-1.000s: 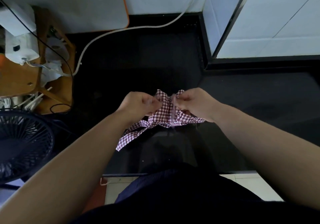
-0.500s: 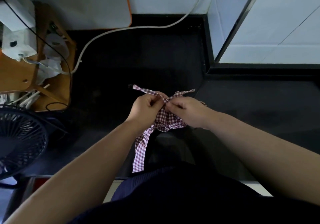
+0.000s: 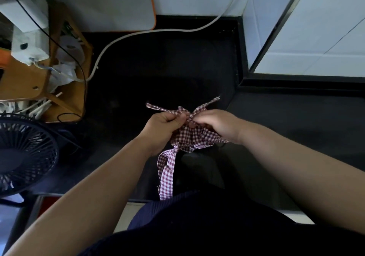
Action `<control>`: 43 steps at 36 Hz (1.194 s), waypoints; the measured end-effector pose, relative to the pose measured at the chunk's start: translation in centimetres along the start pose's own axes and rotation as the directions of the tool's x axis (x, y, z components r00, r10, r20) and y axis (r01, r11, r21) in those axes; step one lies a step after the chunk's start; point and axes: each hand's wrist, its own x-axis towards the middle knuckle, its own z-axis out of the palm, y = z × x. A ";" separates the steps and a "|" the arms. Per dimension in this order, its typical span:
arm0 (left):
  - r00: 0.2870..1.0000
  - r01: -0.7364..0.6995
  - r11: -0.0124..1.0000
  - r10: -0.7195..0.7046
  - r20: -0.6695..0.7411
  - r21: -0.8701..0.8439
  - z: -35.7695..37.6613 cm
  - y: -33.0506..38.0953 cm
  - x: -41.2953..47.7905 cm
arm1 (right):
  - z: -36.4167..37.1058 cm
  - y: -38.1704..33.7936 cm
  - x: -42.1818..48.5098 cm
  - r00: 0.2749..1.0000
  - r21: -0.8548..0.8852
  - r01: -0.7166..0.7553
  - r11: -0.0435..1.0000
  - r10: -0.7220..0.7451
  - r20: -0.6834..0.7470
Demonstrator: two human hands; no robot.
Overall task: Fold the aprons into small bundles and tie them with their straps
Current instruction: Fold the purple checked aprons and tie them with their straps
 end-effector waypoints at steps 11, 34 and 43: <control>0.996 -0.022 0.985 0.006 0.093 0.171 -0.5 1.3 0.3 | -1.0 -0.6 0.1 1.000 -0.431 0.025 0.902 -0.024 0.009; 0.999 -0.052 0.999 0.052 0.001 0.002 1.0 0.6 -0.7 | 0.0 0.9 0.2 0.990 0.511 -0.092 0.855 0.134 -0.047; 0.983 -0.003 0.992 -0.020 -0.184 -0.125 0.5 -0.2 -1.0 | 1.5 2.2 0.5 0.929 0.290 0.114 0.950 0.002 -0.371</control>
